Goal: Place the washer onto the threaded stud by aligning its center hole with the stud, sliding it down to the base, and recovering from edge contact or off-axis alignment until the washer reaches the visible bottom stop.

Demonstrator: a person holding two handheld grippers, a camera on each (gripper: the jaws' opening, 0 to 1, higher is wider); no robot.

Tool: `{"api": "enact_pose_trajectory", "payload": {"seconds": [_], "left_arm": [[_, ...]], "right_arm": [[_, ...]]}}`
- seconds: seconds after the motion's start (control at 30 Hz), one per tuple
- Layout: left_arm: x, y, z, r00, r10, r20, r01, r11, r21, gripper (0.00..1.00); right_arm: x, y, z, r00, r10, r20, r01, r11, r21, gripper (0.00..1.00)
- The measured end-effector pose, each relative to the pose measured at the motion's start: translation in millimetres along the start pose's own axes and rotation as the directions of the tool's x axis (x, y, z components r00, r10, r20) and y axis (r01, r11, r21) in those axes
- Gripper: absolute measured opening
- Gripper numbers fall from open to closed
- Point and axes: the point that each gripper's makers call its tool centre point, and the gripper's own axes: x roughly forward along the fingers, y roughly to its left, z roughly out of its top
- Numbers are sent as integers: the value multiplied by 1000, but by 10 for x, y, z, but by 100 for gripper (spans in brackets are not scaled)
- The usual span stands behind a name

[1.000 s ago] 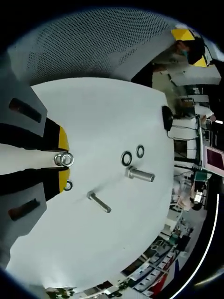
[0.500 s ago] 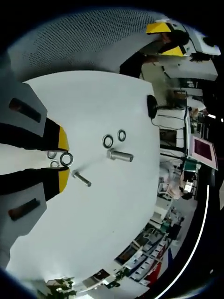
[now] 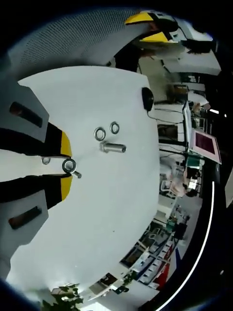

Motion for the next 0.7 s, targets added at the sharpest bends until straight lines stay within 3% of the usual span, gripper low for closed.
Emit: {"api": "enact_pose_trajectory", "payload": {"seconds": [0.3, 0.7], "left_arm": [[1, -8, -13, 1000, -4, -7, 4, 1000, -4, 16], [10, -23, -22, 1000, -17, -13, 17, 1000, -6, 15]], "right_arm": [[144, -66, 69, 1000, -17, -7, 18, 1000, 8, 14], [282, -124, 30, 999, -13, -49, 14, 999, 28, 14]]}}
